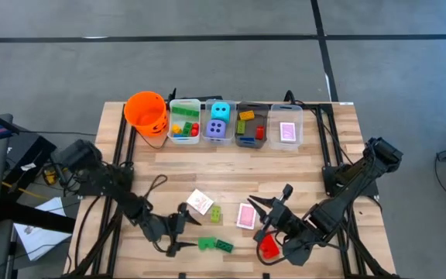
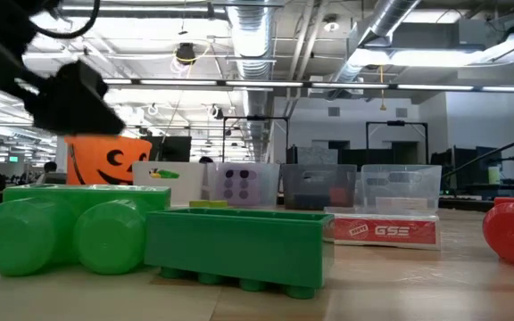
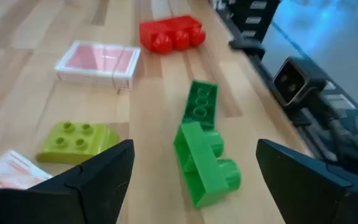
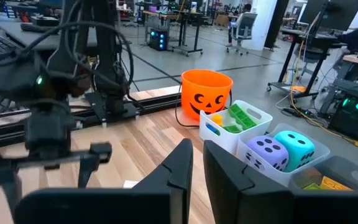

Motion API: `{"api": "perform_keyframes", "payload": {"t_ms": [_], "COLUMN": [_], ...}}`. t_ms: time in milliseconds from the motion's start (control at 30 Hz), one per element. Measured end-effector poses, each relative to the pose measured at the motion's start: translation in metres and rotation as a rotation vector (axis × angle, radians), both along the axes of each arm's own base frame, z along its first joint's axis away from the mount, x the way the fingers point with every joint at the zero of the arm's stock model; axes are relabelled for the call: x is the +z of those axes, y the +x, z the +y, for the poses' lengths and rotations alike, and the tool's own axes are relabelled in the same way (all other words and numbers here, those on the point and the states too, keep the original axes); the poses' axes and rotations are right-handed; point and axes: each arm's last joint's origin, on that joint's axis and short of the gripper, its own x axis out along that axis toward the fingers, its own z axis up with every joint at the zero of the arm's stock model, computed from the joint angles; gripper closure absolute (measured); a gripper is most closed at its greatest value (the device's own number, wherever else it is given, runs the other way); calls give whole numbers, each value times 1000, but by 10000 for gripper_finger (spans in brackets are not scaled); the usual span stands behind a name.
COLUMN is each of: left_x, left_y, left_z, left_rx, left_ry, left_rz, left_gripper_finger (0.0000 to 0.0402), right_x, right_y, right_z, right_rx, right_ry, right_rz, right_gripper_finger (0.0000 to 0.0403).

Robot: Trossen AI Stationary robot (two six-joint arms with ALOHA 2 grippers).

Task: Pick & Place Toys
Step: Put the left green game piece into the white bin

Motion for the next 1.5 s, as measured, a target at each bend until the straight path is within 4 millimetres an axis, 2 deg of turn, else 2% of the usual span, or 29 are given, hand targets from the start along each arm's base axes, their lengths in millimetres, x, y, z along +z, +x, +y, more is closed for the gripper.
{"api": "perform_keyframes", "payload": {"t_ms": [300,467,767,1233,1367,1500], "left_x": [-25,-37,-45,-44,-44,-44], "left_y": [25,29,25,31,36,45], "left_z": [-28,-33,-27,-20,-13,-2], "left_rx": [-44,-48,14,62,130,207], "left_ry": [33,59,94,79,48,-18], "left_rz": [74,105,205,188,185,178], "left_gripper_finger": [70,70,74,105,127,172], "right_x": [0,0,0,0,0,0], "right_y": [0,0,0,0,0,0], "right_z": [0,0,0,0,0,0], "right_rx": [0,0,0,0,0,0], "right_ry": [3,4,4,4,4,4], "right_rz": [-3,-3,-2,-2,-2,-1], "right_gripper_finger": [368,368,368,368,368,368]}}
